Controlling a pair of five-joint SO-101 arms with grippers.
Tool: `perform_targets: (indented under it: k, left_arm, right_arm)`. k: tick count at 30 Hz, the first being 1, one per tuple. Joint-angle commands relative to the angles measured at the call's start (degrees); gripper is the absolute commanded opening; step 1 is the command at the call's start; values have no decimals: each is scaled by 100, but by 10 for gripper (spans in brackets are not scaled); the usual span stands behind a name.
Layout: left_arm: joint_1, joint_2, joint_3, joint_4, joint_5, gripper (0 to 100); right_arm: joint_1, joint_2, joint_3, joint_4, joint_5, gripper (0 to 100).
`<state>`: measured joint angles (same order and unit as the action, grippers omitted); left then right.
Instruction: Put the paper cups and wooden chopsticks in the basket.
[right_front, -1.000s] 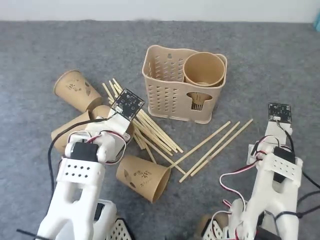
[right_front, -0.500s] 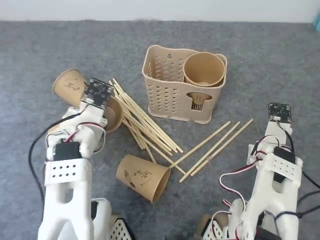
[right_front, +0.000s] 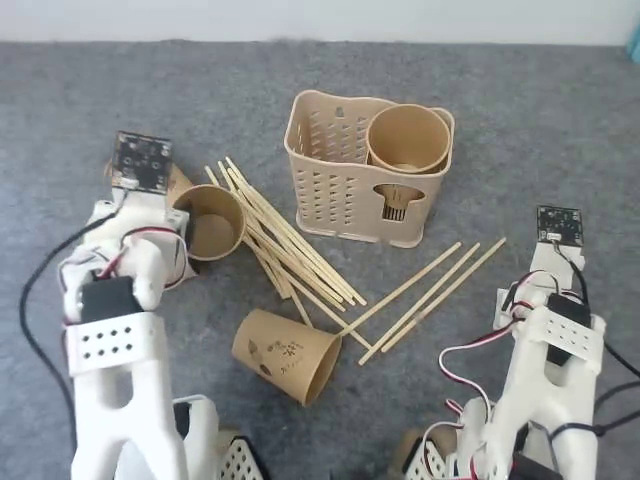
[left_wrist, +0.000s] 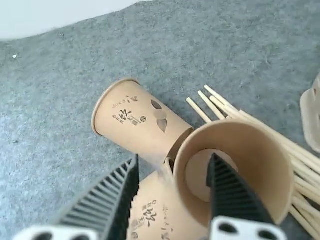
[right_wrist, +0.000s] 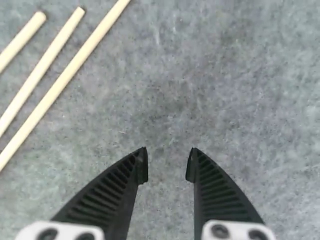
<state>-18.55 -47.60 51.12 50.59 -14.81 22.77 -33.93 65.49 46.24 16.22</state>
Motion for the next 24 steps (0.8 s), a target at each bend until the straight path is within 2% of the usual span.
perform_targets:
  k: [1,10,15,17,21,24]
  left_arm:
    - [9,105,-673,281,132,215]
    - [-35,2453,-1710,299,132,214]
    - [-9,3156,-2000,299,158,206]
    - [9,3226,-2000,299,158,159]
    - [97,3226,-2009,299,167,4]
    - [176,3147,-2035,527,176,13]
  right_arm:
    - [84,-215,-18,-92,123,136]
    - [84,-215,-18,-75,132,136]
    - [84,-215,-18,-92,132,136]
    - [84,-215,-18,-101,132,136]
    - [75,-215,-18,-110,132,136]
    - [66,-215,-18,-110,132,136]
